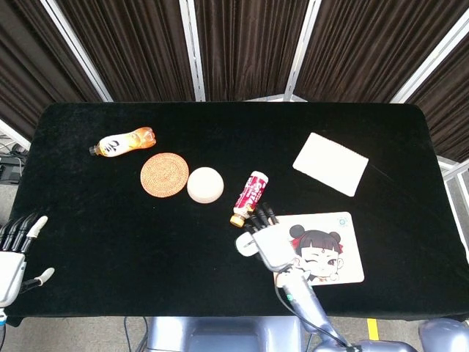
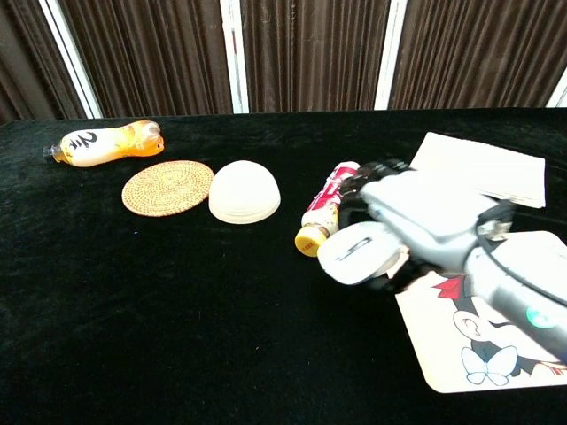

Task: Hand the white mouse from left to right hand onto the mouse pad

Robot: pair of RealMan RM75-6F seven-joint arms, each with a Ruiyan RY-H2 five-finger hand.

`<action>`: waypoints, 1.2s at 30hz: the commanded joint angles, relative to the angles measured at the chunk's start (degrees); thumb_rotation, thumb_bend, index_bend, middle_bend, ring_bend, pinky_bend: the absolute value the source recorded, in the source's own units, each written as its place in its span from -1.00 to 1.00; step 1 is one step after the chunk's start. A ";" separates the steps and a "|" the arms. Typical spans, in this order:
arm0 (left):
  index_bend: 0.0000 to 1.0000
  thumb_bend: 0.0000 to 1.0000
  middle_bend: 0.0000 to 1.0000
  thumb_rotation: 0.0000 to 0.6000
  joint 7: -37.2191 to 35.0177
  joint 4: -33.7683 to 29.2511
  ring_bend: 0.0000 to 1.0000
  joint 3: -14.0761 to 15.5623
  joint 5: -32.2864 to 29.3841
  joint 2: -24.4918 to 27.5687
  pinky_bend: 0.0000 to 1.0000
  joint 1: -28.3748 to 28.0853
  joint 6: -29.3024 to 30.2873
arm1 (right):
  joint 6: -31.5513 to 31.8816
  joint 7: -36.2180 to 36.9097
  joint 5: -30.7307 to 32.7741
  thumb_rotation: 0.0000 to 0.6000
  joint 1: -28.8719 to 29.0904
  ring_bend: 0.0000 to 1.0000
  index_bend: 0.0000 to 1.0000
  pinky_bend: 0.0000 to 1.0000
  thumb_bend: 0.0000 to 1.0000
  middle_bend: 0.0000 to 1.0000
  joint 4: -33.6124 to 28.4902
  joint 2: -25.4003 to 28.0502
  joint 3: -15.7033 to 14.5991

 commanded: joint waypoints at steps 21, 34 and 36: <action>-1.00 -0.83 -1.00 1.00 2.72 -0.69 -1.00 0.09 1.83 -0.65 -1.00 0.14 0.72 | 3.22 14.84 -0.24 1.00 -8.33 -1.00 0.03 -1.00 -0.38 -0.71 7.47 5.52 -4.36; -1.00 -0.83 -1.00 1.00 2.31 -0.66 -1.00 0.04 1.46 -0.54 -1.00 -0.07 -0.19 | 1.43 15.25 2.81 1.00 -9.95 -1.00 0.03 -1.00 -0.46 -0.75 6.95 7.06 -4.36; -1.00 -0.83 -1.00 1.00 2.38 -0.72 -1.00 0.09 1.52 -0.52 -1.00 -0.07 -0.26 | 1.32 15.71 2.26 1.00 -10.12 -1.00 -0.06 -1.00 -0.52 -0.83 6.59 7.46 -4.75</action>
